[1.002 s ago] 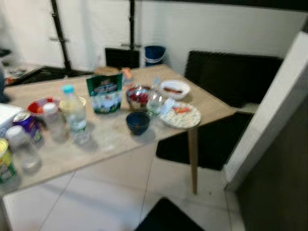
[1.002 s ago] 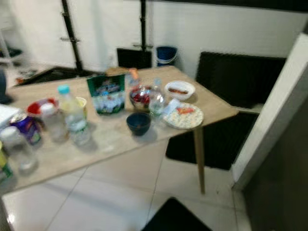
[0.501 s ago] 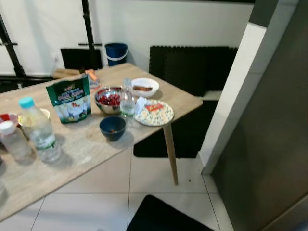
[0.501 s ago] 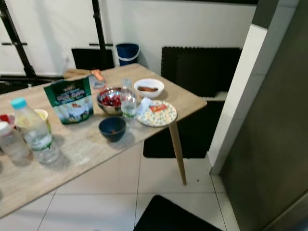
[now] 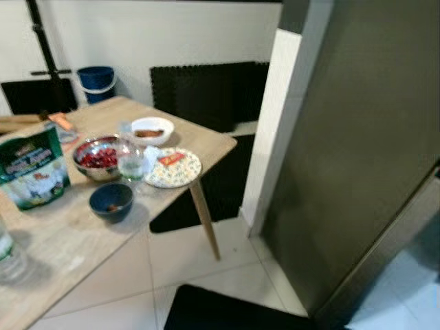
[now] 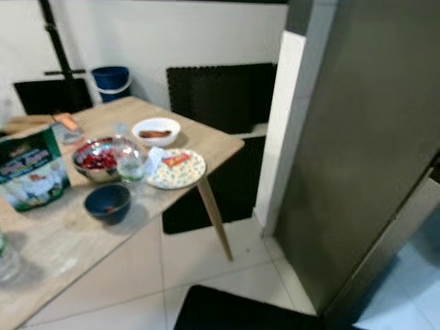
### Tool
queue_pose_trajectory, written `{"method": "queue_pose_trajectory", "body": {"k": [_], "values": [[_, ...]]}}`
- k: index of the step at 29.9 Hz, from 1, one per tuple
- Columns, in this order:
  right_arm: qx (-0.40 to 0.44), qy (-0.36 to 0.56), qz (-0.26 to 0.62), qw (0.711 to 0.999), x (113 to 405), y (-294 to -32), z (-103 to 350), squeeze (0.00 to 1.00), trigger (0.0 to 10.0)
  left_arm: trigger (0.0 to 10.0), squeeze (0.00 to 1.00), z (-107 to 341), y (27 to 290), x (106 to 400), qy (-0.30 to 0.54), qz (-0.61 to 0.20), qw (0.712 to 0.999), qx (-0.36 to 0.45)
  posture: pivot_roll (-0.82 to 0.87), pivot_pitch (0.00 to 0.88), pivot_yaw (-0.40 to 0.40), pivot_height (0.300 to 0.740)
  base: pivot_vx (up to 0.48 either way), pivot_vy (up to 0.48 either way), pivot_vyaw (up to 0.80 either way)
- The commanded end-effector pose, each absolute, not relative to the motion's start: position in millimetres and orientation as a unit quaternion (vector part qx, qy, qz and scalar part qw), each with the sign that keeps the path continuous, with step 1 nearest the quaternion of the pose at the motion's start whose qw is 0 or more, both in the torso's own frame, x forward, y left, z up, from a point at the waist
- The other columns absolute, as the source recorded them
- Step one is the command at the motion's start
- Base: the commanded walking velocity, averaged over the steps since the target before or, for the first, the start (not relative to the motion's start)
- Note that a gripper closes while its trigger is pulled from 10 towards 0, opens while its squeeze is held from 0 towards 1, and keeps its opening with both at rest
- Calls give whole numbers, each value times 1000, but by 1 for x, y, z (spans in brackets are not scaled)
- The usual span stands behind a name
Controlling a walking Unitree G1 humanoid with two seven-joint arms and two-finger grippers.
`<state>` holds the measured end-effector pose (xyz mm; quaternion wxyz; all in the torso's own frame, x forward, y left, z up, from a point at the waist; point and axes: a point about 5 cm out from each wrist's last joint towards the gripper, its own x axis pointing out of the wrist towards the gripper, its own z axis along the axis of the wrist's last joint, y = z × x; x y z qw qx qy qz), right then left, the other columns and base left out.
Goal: Restocking fridge
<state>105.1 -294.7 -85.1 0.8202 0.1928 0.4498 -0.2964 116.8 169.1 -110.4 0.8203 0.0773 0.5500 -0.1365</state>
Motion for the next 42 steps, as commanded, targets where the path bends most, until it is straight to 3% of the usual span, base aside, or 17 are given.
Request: {"method": "queue_pose_trajectory", "body": {"k": [1,42], "values": [[193,453,-300,817,104,-296,-85,0,10000,10000,0,-111,167,115,555,-143,815,80,-53,0,0,740,0,0,-731],[182,457,-288,821,106,-295,-85,0,10000,10000,0,-110,169,120,550,-132,820,87,-56,0,-4,740,0,0,-731]]}}
